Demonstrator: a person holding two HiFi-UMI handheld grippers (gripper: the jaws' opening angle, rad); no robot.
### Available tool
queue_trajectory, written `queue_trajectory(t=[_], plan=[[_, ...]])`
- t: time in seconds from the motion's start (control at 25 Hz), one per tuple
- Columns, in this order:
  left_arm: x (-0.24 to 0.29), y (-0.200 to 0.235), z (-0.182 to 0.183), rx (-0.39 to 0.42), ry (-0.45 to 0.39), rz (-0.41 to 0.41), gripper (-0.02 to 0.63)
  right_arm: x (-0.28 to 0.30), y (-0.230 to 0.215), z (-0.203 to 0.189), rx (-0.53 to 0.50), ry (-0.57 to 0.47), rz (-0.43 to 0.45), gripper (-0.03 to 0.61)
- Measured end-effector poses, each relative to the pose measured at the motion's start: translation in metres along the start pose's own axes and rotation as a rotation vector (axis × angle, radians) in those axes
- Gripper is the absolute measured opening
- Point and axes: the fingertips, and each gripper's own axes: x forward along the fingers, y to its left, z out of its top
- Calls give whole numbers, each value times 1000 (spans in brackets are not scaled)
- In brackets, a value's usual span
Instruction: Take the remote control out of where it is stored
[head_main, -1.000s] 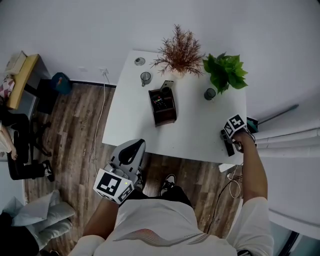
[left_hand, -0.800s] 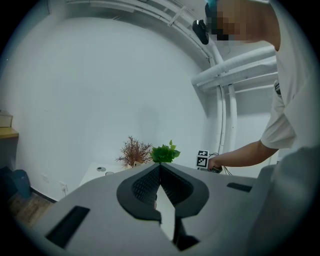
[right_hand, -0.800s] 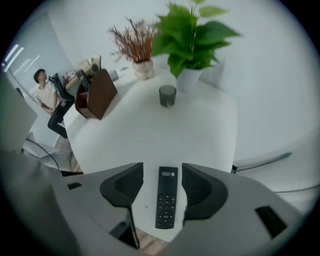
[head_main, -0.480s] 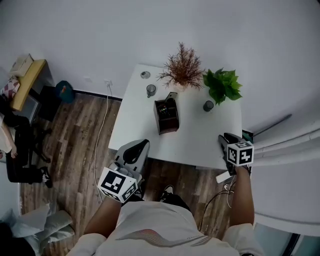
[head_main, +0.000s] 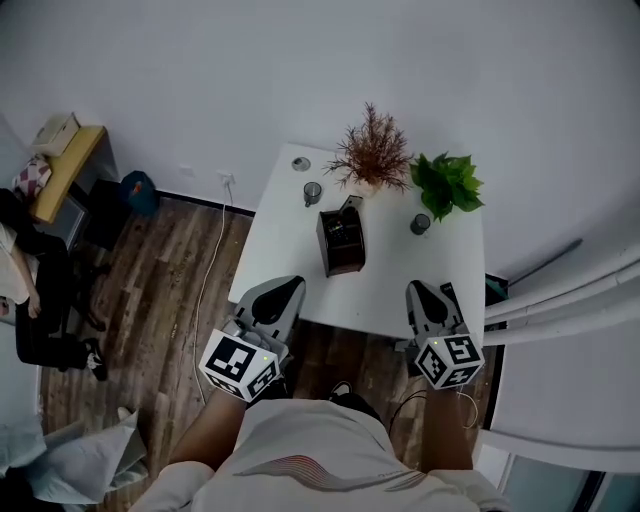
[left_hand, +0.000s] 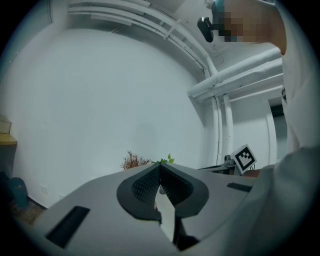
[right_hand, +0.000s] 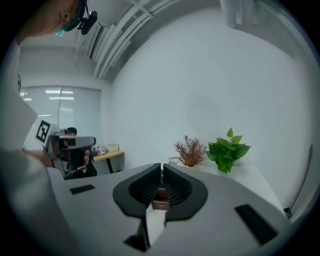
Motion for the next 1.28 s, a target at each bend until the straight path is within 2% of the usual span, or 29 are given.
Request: queue_trajectory(t=[0.16, 0.36, 0.56, 1.04, 1.28], plan=[[-5, 3, 3, 6, 0, 3, 8, 0, 33, 23, -42, -64, 41, 28], [-10, 5, 6, 27, 0, 7, 8, 4, 45, 32, -60, -71, 48, 28], [-15, 9, 8, 1, -14, 7, 8, 7, 47, 27, -53, -52, 41, 28], [-19, 17, 3, 0, 3, 12, 8, 21, 53, 15, -68, -6, 37, 28], [-25, 26, -2, -7, 14, 27, 8, 60, 47, 3, -190, 88, -31, 33]])
